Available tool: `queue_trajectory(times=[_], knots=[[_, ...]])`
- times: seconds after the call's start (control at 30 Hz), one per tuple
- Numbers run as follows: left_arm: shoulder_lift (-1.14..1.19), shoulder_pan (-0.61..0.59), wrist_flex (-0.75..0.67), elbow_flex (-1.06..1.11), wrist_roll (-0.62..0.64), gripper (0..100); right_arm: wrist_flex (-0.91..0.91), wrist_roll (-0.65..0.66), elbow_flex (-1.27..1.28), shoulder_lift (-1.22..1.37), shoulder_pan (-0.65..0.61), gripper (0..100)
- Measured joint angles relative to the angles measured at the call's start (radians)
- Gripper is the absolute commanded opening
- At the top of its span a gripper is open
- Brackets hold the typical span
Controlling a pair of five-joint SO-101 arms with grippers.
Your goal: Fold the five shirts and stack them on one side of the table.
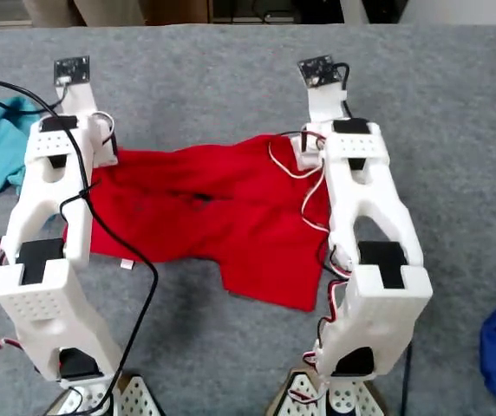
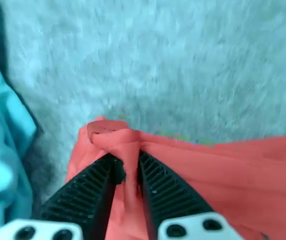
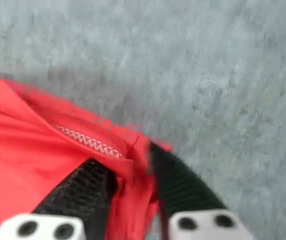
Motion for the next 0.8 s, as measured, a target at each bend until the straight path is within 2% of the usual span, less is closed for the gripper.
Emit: queue_trajectory(times=[0.03, 0.13, 0.27, 0.37, 0.47, 0.57, 0.67, 0.8], knots=[[0.0, 0.0, 0.0, 0.008, 0.0, 2, 0.035, 0.002, -0.021, 0.0, 0.0, 40.1], [0.0, 0.0, 0.003, 0.017, 0.0, 2, 0.121, 0.002, -0.107, 0.0, 0.0, 38.6], [0.0, 0.0, 0.055, 0.017, 0.0, 2, 0.144, 0.002, -0.252, 0.0, -0.025, 27.8], [0.0, 0.0, 0.083, 0.017, -0.002, 2, 0.095, 0.002, -0.348, 0.038, -0.068, 18.5], [0.0, -0.002, 0.087, 0.017, -0.002, 2, 0.064, 0.002, -0.42, 0.12, -0.104, 14.2], [0.0, -0.002, 0.087, 0.017, -0.002, 2, 0.133, 0.002, -0.496, 0.149, -0.129, 17.8], [0.0, -0.002, 0.089, -0.002, -0.002, 2, 0.298, 0.014, -0.577, 0.149, -0.133, 25.3], [0.0, -0.009, 0.089, -0.018, -0.002, 2, 0.588, 0.14, -0.644, 0.153, -0.103, 30.2]])
